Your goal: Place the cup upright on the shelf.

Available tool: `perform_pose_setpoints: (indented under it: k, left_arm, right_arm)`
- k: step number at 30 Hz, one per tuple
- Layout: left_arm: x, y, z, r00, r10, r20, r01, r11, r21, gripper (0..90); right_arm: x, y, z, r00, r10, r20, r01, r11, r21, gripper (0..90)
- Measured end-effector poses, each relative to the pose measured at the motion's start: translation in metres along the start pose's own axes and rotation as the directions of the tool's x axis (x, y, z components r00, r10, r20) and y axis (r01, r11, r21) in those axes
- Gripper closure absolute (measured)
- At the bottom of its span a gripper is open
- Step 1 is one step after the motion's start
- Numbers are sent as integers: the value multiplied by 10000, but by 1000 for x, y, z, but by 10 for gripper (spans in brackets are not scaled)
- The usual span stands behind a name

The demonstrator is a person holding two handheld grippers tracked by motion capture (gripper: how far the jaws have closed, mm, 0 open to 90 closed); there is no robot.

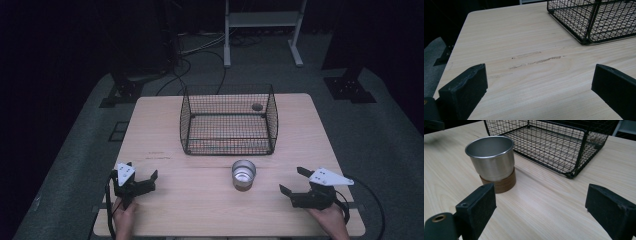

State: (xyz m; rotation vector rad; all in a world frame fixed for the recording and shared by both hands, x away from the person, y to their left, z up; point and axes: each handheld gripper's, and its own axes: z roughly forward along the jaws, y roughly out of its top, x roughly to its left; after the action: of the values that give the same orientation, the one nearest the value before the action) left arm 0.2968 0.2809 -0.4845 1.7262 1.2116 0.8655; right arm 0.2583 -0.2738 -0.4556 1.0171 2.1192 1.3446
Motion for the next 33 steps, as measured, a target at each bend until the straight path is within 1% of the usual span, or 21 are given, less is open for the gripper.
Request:
perform_pose_setpoints:
  k: [4,6,7,9,17,18,20,24,28,31,33]
  left_arm:
    - [-1,0,0,10000,17,5,-17,10000,-23,0]
    - [0,0,0,10000,-7,-1,7,10000,-39,0]
    - [0,0,0,10000,1,2,-1,10000,-13,0]
    - [0,0,0,10000,-4,3,4,10000,-1,0]
    - [0,0,0,10000,1,12,-1,10000,-12,0]
    - [0,0,0,10000,-1,10,1,10000,-11,0]
    - [0,0,0,10000,-6,9,6,10000,-12,0]
    - [-1,0,0,10000,5,7,-5,10000,-45,0]
    - [0,0,0,10000,2,3,-2,10000,-18,0]
    - [0,0,0,10000,-13,2,13,10000,-31,0]
    - [0,0,0,10000,-5,5,5,10000,-21,0]
  right_arm:
    - [5,4,2,9996,-114,-263,114,9999,-9,90]
    - [8,6,3,9992,-268,-298,271,9996,71,90]
    - [11,8,5,9986,-433,-315,439,9989,183,90]
    - [12,9,6,9983,-483,-332,490,9986,217,90]
    - [21,13,14,9954,-658,-694,692,9965,469,90]
    - [23,16,16,9938,-772,-798,817,9952,545,90]
    - [24,17,16,9933,-816,-823,863,9948,549,90]
    - [29,24,19,9897,-974,-1051,1033,9932,530,90]
    - [33,27,24,9864,-1062,-1256,1151,9912,659,90]
    - [36,30,29,9842,-1184,-1318,1292,9887,762,90]
    - [38,31,31,9835,-1185,-1368,1305,9880,823,90]
